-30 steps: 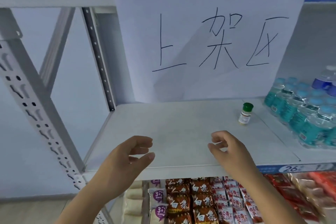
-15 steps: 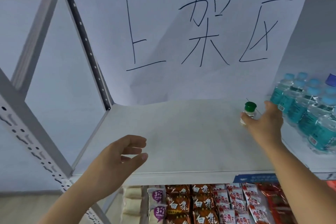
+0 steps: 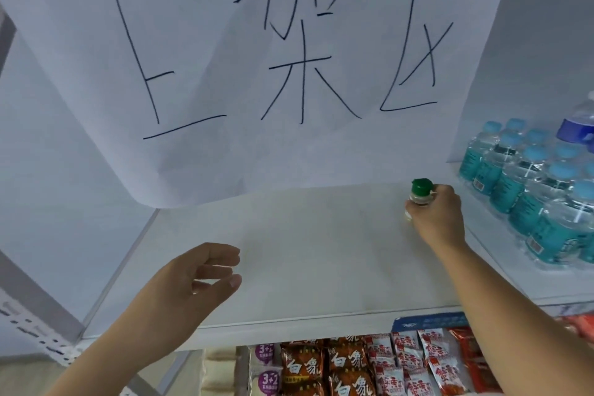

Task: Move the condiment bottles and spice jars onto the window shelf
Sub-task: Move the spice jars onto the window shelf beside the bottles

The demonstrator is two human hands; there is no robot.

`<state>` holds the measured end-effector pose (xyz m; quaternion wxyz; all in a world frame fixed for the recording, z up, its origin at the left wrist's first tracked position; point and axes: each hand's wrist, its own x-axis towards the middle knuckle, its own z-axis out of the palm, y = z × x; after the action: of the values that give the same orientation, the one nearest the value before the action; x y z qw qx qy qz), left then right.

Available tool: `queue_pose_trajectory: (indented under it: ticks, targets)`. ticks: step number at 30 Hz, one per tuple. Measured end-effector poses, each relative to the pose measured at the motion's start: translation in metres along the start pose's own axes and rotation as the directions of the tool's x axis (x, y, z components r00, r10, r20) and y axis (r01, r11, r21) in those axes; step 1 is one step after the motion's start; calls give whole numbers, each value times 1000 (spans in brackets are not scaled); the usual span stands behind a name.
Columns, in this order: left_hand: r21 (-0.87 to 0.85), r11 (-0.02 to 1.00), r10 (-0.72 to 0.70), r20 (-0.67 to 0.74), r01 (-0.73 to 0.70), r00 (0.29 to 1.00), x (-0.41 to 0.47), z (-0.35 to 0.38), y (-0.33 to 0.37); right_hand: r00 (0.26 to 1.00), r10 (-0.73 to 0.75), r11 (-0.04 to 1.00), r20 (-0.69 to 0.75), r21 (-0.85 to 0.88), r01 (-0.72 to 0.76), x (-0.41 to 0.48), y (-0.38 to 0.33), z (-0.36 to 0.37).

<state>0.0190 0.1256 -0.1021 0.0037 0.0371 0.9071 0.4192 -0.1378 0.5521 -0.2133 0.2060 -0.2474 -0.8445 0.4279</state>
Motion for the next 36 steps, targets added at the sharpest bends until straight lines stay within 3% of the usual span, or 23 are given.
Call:
queue_pose_trajectory:
  ticks: [18,27,36]
  targets:
    - [4,1000,-8,50,8,999,12,21,18,997,-81,997,17,-2,81,-9,-19,-7]
    - [-17,999,36,84,-34,996,10,28,21,978,-206,976,35,84,202,-43,-45,-22]
    - [-42,997,63,57,-61,996,-3,26,24,886,-392,913,248,222,342,-138,-104,-14]
